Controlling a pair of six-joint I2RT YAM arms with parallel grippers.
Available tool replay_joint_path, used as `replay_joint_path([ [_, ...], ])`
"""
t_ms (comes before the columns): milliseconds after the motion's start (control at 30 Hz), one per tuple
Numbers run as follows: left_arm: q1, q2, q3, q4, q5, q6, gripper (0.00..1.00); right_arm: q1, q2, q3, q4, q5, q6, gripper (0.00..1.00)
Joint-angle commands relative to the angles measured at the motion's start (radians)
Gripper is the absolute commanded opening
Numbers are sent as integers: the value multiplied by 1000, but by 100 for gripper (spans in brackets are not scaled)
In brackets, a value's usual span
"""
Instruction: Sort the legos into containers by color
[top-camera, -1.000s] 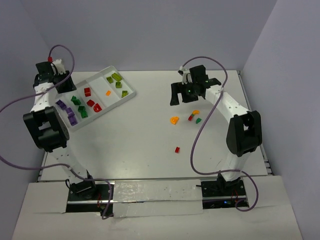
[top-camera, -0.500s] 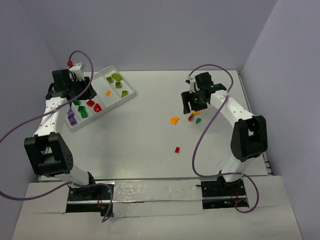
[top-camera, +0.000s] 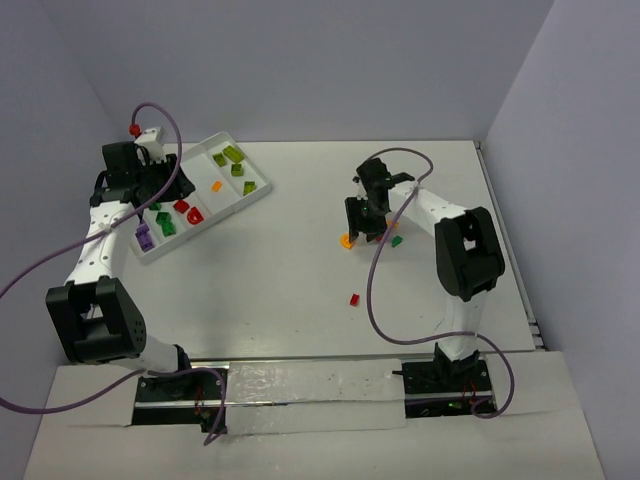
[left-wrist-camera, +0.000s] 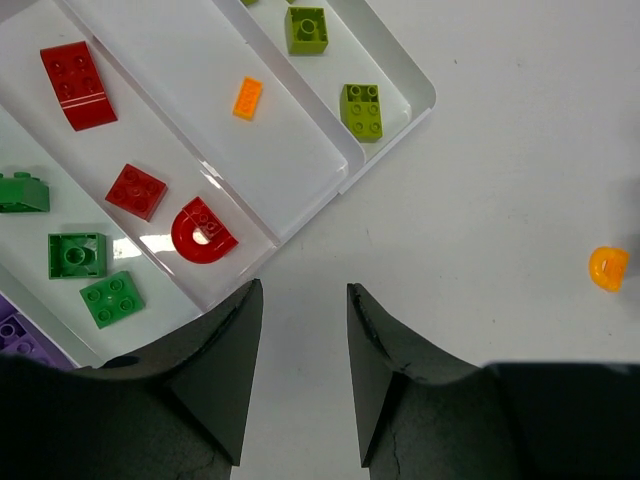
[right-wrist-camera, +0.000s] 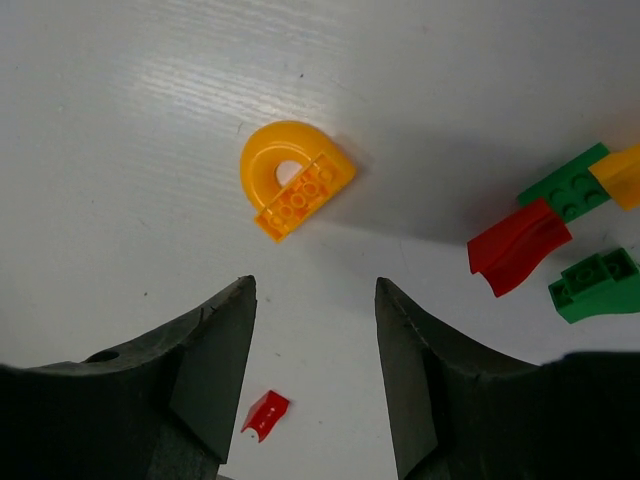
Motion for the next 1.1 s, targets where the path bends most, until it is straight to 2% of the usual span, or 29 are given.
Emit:
replay_joint_path([
  [0,-2,-30,3,37,25,-24,48,6,47,68,19,51,99,58],
  [533,-4,-28,-2,35,20,-14,49,6,211,169,-12,79,162,59],
  [667,-2,-24,0,37,19,-12,49,6,212,157,-13,90,157,55],
  [767,-2,-22,4,38,21,-11,49,6,211,153,-19,93,146,47],
  [1067,-4,-10,21,40,17,-9,49,25,203,154,-70,144,65,45],
])
